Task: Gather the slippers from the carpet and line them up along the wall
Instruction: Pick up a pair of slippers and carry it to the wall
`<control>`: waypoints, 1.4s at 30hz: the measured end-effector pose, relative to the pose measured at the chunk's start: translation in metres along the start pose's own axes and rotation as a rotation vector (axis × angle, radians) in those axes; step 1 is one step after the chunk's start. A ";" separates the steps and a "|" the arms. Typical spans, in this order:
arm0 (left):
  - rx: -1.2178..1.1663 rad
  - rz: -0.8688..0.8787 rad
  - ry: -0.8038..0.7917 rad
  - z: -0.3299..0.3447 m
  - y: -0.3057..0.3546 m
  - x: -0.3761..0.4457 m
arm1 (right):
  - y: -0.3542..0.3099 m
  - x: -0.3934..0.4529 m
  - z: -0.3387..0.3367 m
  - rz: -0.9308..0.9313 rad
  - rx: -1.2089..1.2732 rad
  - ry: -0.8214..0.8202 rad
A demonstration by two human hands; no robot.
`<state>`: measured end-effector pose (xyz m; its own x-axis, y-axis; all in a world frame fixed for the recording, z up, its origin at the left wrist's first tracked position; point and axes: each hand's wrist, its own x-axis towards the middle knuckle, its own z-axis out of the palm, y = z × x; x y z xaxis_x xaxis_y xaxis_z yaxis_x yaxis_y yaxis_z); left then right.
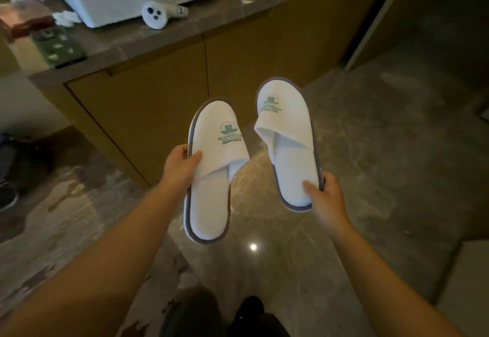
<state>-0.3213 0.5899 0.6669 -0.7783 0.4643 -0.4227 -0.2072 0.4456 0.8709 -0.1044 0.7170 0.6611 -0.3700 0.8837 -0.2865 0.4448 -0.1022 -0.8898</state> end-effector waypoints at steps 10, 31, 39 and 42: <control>-0.068 -0.156 0.027 0.099 0.016 0.158 | 0.005 0.197 0.023 0.069 -0.080 -0.042; -0.222 -0.498 0.403 0.205 -0.189 0.404 | 0.201 0.488 0.180 0.301 -0.235 -0.536; -0.266 -0.523 0.441 0.234 -0.354 0.468 | 0.356 0.539 0.271 0.253 -0.364 -0.544; -0.256 -0.514 0.464 0.239 -0.413 0.502 | 0.412 0.556 0.310 0.253 -0.361 -0.533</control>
<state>-0.4850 0.8222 0.0348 -0.7048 -0.1514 -0.6931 -0.7008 0.3007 0.6469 -0.3803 1.0250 0.0252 -0.5282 0.4983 -0.6876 0.7800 -0.0354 -0.6248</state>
